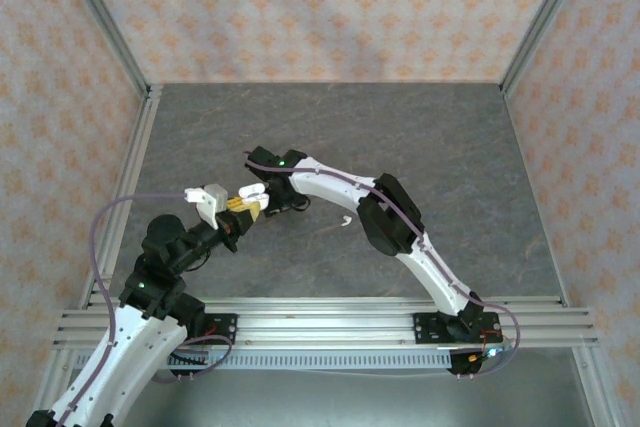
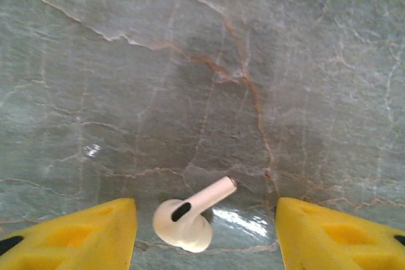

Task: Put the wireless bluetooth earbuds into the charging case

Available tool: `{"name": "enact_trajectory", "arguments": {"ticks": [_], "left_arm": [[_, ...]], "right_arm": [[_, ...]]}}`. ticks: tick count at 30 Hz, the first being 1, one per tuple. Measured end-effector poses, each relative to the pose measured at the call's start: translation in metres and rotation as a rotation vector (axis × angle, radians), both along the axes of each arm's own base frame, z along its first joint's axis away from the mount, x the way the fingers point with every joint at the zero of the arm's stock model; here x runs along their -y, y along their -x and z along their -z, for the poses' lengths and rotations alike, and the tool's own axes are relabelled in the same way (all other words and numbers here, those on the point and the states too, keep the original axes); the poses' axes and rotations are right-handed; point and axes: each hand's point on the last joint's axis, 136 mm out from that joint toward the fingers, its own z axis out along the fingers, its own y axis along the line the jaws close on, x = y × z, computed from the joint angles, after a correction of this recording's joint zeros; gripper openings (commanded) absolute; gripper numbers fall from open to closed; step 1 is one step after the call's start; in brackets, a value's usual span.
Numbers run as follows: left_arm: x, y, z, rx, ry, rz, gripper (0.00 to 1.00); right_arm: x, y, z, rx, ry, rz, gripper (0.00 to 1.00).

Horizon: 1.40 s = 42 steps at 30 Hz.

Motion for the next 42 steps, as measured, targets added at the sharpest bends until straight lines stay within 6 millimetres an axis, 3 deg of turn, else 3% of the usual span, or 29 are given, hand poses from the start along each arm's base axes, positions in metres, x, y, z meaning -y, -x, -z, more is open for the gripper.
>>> {"name": "enact_trajectory", "arguments": {"ticks": [8,17,19,24,31,42], "left_arm": [[0.0,0.0,0.0,-0.009,0.012,-0.001,0.0],[0.0,0.0,0.0,-0.018,0.023,-0.003,0.0],[0.0,0.0,0.0,-0.02,0.025,-0.003,0.0],[0.0,0.0,0.0,-0.026,0.032,-0.004,0.0],[0.001,-0.001,0.003,-0.048,0.043,-0.008,0.0],[0.001,-0.002,0.005,-0.062,0.056,-0.011,0.0]], "right_arm": [[0.021,0.003,0.003,0.042,0.051,0.011,0.6],[0.082,0.0,-0.002,0.04,0.097,0.101,0.6],[0.086,-0.002,-0.006,0.047,0.082,0.114,0.6],[0.07,-0.004,-0.022,0.06,-0.024,0.125,0.58],[0.044,-0.003,-0.027,0.01,-0.166,0.194,0.49],[0.031,-0.003,-0.014,-0.061,-0.231,0.321,0.42]]}}
